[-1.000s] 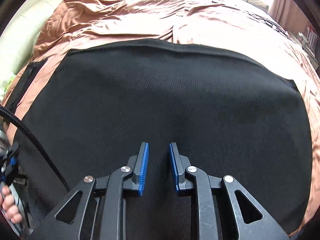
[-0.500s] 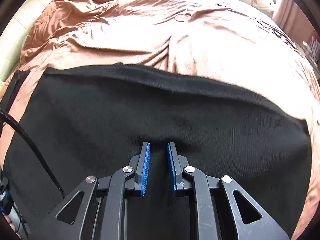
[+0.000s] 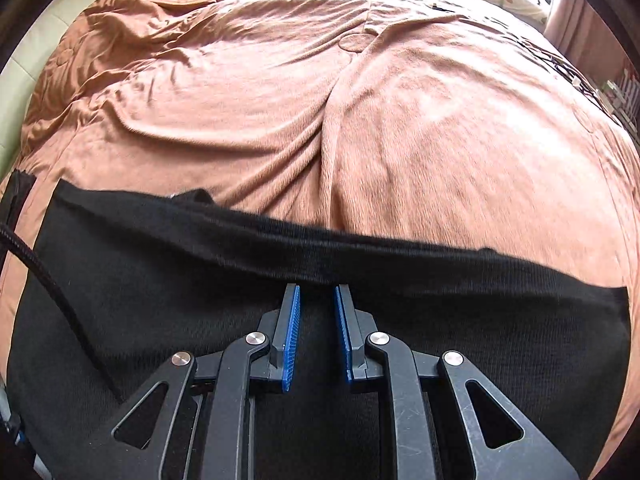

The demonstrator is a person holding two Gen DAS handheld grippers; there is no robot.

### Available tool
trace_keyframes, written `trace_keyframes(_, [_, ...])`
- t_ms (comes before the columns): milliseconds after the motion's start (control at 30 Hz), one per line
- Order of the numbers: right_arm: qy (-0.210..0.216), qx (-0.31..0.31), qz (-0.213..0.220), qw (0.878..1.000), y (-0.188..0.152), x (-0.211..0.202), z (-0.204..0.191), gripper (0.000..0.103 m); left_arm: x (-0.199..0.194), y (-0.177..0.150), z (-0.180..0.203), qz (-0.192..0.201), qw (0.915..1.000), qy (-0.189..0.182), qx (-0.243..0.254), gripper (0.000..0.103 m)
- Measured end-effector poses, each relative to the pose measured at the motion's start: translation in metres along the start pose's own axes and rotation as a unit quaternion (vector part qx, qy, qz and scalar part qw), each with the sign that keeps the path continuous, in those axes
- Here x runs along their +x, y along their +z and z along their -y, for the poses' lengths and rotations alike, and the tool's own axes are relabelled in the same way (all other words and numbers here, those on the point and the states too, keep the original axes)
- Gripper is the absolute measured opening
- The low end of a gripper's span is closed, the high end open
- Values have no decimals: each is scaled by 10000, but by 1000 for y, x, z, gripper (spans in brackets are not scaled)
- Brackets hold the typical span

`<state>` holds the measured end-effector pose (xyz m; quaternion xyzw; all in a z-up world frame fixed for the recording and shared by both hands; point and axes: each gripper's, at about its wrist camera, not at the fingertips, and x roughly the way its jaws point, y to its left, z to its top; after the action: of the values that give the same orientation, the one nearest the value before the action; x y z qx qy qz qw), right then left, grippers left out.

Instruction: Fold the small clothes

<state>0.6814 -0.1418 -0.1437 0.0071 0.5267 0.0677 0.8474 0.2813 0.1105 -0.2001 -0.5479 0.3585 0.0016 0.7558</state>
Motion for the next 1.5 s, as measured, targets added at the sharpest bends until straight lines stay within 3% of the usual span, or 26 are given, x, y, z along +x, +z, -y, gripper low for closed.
trace_keyframes(267, [229, -167, -91, 9996, -16, -41, 2, 15, 1, -1, -1, 20, 10000, -43, -5, 30])
trace_keyframes(433, [552, -353, -360, 9972, -54, -63, -6, 14, 2, 0, -7, -79, 9999, -47, -79, 6])
trace_keyframes(700, [833, -375, -684, 9935, -114, -78, -9, 5, -4, 0, -2, -115, 9995, -277, -32, 4])
trace_keyframes(900, [974, -231, -621, 9930, -151, -96, -6, 5, -8, 3, 10, -144, 9986, -506, -3, 4])
trace_keyframes(1167, [1285, -80, -546, 9902, -198, -117, -3, 5, -16, 2, 41, -287, 9921, -1218, -13, 3])
trace_keyframes(1333, [1514, 60, -472, 9873, -210, -129, 5, 5, -18, 1, 73, -380, 9887, -1442, 138, 3])
trace_keyframes(1500, [1543, 188, -19, 9878, -204, -149, 20, 5, -18, -3, 105, -481, 9846, -1633, 387, 3])
